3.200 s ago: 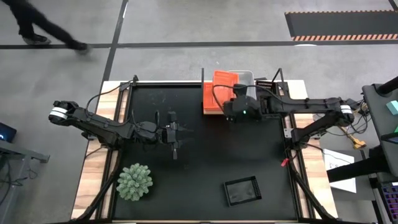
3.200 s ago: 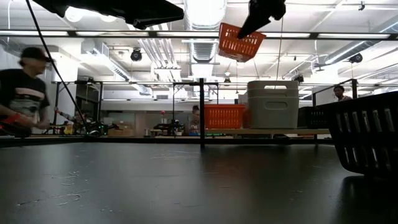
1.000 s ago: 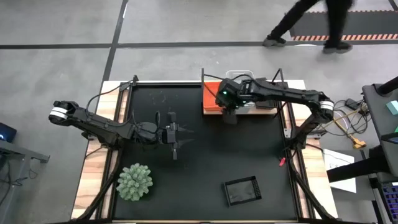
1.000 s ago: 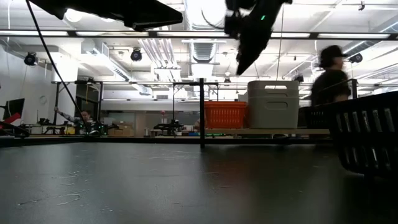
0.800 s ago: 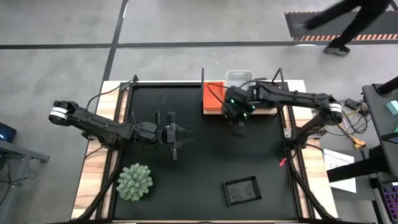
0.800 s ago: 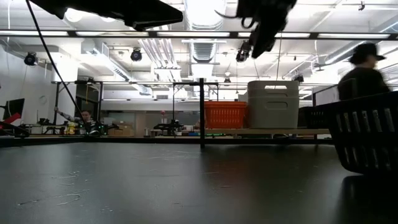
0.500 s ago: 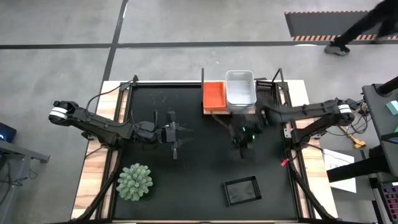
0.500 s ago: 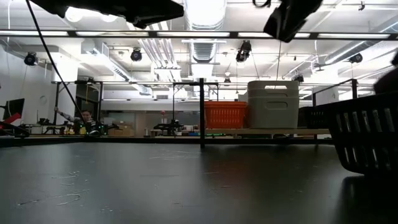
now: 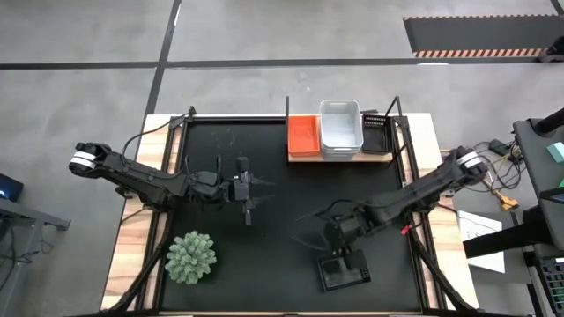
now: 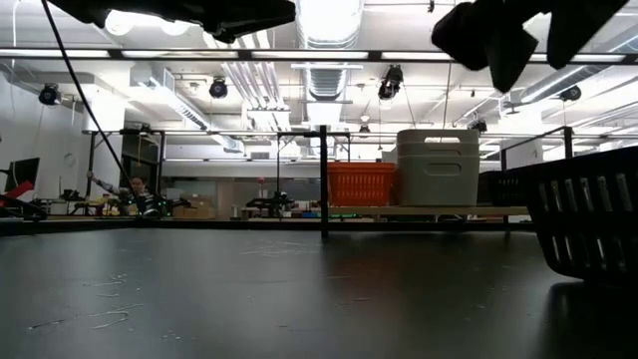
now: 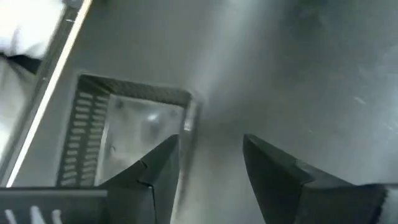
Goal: Stack baskets on shelf by color
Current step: Stack the black bin on top of the black bin on the shelf
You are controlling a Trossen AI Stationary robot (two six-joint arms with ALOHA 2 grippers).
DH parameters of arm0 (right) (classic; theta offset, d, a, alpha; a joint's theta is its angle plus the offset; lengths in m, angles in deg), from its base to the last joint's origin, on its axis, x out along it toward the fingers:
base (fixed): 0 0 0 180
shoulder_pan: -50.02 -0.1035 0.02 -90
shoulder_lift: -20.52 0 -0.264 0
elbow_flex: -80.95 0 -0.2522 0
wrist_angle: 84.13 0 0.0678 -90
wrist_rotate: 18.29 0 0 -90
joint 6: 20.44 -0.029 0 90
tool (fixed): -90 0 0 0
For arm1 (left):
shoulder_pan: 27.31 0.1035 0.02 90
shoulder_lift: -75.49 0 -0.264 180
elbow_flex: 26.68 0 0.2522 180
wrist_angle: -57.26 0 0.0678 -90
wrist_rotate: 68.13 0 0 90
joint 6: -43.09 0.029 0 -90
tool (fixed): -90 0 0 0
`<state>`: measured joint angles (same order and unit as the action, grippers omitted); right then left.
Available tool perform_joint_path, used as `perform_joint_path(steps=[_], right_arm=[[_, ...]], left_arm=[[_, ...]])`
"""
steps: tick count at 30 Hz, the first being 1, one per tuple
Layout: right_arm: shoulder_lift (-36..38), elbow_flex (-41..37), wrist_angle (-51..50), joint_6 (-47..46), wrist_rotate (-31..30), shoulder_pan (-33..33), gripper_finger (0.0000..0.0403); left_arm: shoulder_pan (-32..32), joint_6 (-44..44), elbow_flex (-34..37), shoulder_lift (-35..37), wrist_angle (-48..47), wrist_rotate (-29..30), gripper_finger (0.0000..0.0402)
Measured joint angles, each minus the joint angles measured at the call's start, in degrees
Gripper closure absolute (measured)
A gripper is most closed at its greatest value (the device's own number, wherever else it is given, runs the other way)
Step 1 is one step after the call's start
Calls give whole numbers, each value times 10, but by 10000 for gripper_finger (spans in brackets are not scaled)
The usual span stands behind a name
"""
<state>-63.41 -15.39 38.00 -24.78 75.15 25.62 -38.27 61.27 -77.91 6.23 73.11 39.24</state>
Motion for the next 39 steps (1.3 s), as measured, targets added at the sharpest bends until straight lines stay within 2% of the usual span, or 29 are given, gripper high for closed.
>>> perform_joint_path(steps=[4, 11, 15, 21, 24, 26, 29, 32, 35, 39], right_arm=[[-41, 1, 44, 16, 40, -3, 230], [-109, 1, 96, 25, 57, 1, 233], [-132, 1, 113, 14, 85, 12, 244], [-150, 1, 123, 15, 83, 19, 281], [-149, 1, 122, 5, 43, 24, 311], [-144, 1, 106, -7, -12, 31, 331], [-126, 1, 33, -30, -118, 45, 357], [-101, 1, -54, -72, -188, 64, 370], [-71, 1, -113, -108, -208, 78, 373], [-34, 1, -127, -141, -201, 93, 367]], left_arm=[[0, 0, 2, 0, -1, 0, 278], [0, -9, 3, 0, -1, 0, 278], [-1, -15, 4, 0, -2, 0, 279], [-3, -29, 5, 0, -1, 0, 278], [-3, -29, 5, 0, -1, 0, 278], [-3, -30, 5, 0, -1, 0, 278], [-3, -30, 5, 0, -1, 0, 279], [-3, -30, 5, 0, -1, 0, 278], [-3, -29, 6, 0, -1, 0, 278], [-3, -28, 7, 0, -2, 0, 278]])
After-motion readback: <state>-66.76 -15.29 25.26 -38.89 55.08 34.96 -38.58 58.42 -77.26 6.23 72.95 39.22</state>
